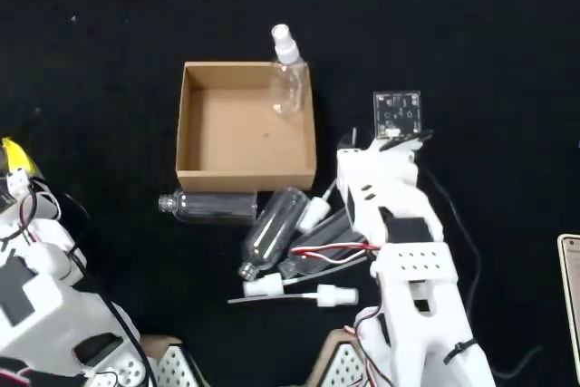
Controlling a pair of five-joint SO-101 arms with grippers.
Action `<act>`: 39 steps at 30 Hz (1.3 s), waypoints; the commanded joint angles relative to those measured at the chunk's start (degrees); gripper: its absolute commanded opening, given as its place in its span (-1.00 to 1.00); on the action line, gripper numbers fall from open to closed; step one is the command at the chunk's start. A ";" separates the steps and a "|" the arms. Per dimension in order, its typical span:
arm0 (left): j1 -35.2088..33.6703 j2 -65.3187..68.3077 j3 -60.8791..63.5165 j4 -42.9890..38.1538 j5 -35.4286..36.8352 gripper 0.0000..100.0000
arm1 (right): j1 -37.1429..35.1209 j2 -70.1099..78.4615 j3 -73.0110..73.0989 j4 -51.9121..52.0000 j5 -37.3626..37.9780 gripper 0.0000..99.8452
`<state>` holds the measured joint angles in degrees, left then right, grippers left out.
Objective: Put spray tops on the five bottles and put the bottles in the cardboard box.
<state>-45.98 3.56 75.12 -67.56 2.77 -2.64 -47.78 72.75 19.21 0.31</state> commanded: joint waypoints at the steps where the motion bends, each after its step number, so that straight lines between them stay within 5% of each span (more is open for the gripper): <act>1: -0.57 2.64 -3.12 -5.36 0.00 -0.85 | 0.88 -2.15 -0.31 -1.58 -0.44 -0.81; 39: -0.66 6.95 -1.01 -9.41 -4.66 -0.85 | 1.05 -2.15 -0.40 -1.58 -0.44 -0.81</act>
<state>-45.98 10.77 75.12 -75.47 -1.45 -2.64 -47.78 72.75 19.21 0.31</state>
